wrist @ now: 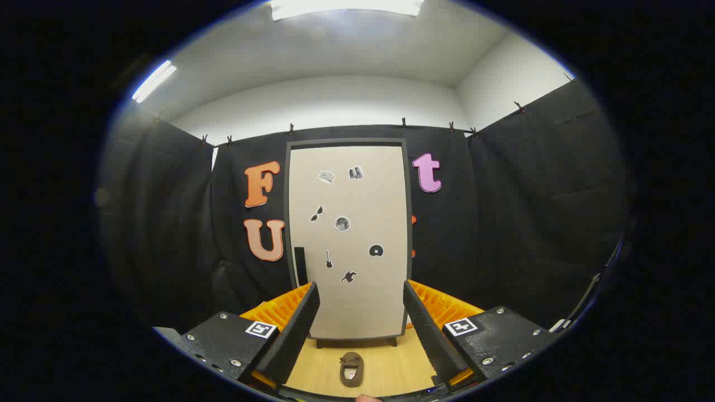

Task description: Open the shoe cabinet door, grab the shoes and put them into the shoe cabinet, then close the shoe cabinet door.

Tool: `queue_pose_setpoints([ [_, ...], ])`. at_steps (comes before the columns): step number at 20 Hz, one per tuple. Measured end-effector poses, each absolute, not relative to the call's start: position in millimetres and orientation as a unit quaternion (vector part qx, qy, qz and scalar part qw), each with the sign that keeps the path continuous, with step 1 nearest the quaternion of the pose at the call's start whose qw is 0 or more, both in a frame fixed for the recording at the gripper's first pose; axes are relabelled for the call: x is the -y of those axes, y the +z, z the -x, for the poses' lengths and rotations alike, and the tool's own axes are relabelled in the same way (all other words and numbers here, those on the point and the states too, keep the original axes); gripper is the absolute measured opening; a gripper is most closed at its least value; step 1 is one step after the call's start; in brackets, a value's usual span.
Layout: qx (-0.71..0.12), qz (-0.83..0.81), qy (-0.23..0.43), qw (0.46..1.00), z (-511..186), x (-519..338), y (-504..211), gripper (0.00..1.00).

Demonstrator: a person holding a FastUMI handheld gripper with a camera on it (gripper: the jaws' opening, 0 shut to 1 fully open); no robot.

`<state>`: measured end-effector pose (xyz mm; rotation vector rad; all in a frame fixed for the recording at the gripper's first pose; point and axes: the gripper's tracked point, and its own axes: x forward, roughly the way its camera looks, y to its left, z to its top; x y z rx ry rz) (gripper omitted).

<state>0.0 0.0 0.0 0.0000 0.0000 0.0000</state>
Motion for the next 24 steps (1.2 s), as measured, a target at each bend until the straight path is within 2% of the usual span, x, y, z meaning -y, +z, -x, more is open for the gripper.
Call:
queue_pose_setpoints([
  [14, -0.007, 0.000, -0.008, 1.000, -28.4, -12.7, -6.7, 0.94],
  [24, -0.018, -0.005, 0.001, 1.000, -75.4, -67.5, -23.1, 0.94],
])
